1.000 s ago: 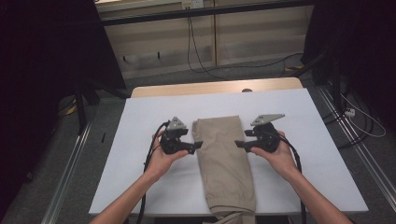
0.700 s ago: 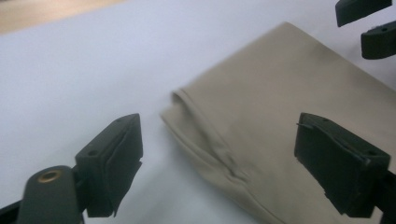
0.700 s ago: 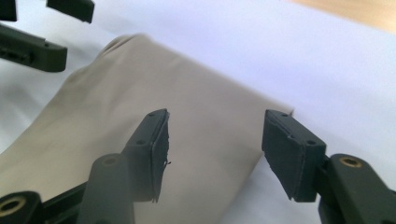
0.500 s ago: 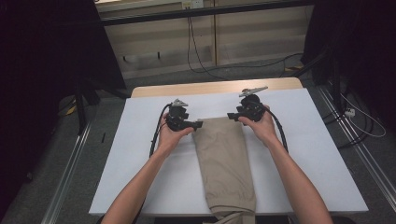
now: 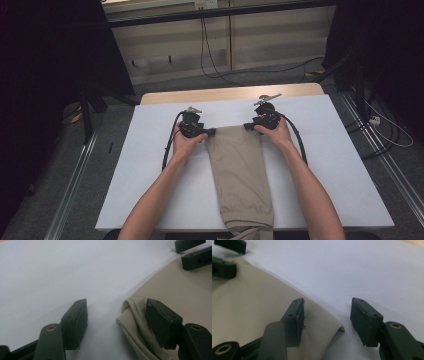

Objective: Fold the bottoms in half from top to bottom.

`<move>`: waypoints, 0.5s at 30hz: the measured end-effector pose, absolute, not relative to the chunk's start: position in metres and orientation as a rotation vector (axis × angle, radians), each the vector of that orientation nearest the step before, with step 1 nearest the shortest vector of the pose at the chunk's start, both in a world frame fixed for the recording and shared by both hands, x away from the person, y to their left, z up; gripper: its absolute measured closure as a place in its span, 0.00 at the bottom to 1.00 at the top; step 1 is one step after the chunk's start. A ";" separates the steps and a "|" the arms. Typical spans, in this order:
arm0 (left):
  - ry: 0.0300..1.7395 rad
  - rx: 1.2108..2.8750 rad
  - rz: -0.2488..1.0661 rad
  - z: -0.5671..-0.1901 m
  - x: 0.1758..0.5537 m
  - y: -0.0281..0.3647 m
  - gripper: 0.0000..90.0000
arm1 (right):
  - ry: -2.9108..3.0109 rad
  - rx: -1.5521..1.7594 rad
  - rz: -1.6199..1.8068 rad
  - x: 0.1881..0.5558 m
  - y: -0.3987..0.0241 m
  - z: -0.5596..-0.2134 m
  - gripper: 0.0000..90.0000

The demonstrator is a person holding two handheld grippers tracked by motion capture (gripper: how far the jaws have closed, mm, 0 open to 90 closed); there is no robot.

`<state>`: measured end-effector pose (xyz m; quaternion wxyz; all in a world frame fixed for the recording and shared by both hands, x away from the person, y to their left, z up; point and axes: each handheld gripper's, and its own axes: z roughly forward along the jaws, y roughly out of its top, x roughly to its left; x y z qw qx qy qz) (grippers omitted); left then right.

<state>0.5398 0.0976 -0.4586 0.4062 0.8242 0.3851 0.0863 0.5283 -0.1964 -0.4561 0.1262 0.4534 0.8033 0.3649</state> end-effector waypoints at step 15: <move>0.865 2.125 0.122 -0.456 0.517 0.086 0.92 | 2.452 1.282 0.959 0.512 -0.180 -0.446 0.94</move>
